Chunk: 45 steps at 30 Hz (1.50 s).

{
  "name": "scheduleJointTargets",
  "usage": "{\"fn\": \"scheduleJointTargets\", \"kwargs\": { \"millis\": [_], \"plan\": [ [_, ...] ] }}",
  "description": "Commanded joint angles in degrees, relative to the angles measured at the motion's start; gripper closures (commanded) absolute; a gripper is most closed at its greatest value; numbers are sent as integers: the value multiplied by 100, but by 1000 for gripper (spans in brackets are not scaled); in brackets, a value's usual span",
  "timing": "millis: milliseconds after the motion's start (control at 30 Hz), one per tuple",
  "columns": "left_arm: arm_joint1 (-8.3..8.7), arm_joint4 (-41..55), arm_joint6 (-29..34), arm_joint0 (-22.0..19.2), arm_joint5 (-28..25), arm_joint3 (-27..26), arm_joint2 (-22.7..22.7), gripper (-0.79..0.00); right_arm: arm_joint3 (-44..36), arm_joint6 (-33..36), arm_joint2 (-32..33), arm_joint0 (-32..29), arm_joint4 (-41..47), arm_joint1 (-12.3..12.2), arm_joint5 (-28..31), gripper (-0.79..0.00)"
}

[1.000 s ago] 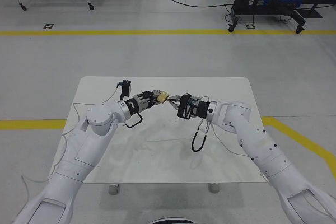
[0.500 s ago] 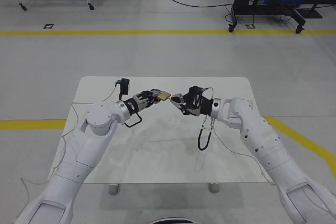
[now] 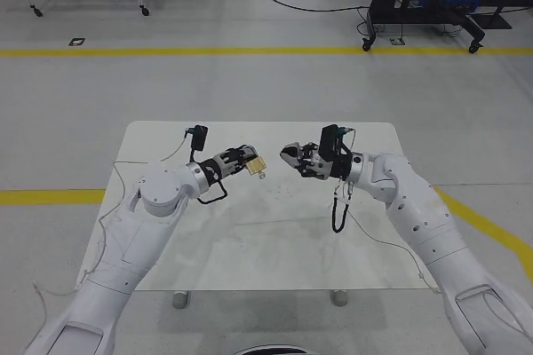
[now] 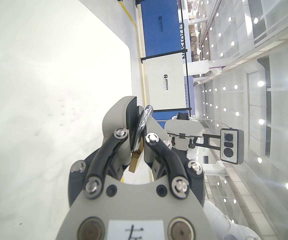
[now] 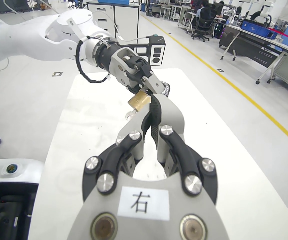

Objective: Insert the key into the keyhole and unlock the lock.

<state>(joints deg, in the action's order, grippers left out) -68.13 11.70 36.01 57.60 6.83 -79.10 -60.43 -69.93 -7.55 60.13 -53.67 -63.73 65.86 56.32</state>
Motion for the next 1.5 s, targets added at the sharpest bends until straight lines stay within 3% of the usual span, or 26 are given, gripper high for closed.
{"fn": "scheduleJointTargets", "kwargs": {
  "millis": [0, 100, 233, 500, 567, 700, 767, 800, 900, 1000, 1233, 1367, 1467],
  "plan": [
    [7, -287, 308, -95, 245, 63, 139, 0, -80, -155, 192, -73, -118, -50, -19, -785],
    [-13, -912, 461, -327, 619, 184, 440, 0, -250, -366, 584, -246, -451, -154, -207, -785],
    [-100, -1504, 661, -609, 884, 438, 943, 0, -250, -366, 584, -246, -451, -154, -207, -785],
    [-503, -2020, 628, -1257, 1166, 1227, 2012, 0, -250, -366, 584, -246, -451, -154, -207, -785],
    [-608, -2243, 632, -1427, 1324, 1405, 2261, -203, -250, -366, 584, -246, -451, -154, -207, -785],
    [-759, -2370, 687, -1618, 1410, 1683, 2500, -431, -250, -366, 584, -246, -451, -154, -207, -785],
    [-787, -2359, 725, -1671, 1382, 1784, 2490, -677, -250, -366, 584, -246, -451, -154, -207, -785],
    [-786, -2352, 738, -1693, 1364, 1818, 2451, -773, -250, -366, 584, -246, -451, -154, -207, -785],
    [-721, -2224, 640, -1647, 1255, 1759, 2156, -785, -250, -366, 584, -246, -451, -154, -207, -785],
    [-547, -2131, 249, -1376, 979, 1394, 1602, -785, -250, -366, 584, -246, -451, -154, -207, -785],
    [-2, -2646, -1104, 119, 307, -438, -138, -785, -204, -409, 640, -325, -268, -146, -447, -785],
    [168, -3333, -1834, 911, 29, -1192, -782, -785, 50, -556, 920, -435, 186, -162, -791, -785],
    [217, -3772, -2354, 1259, -50, -1477, -1035, -785, 110, -802, 1128, -548, 341, -197, -713, -785]
  ]
}}
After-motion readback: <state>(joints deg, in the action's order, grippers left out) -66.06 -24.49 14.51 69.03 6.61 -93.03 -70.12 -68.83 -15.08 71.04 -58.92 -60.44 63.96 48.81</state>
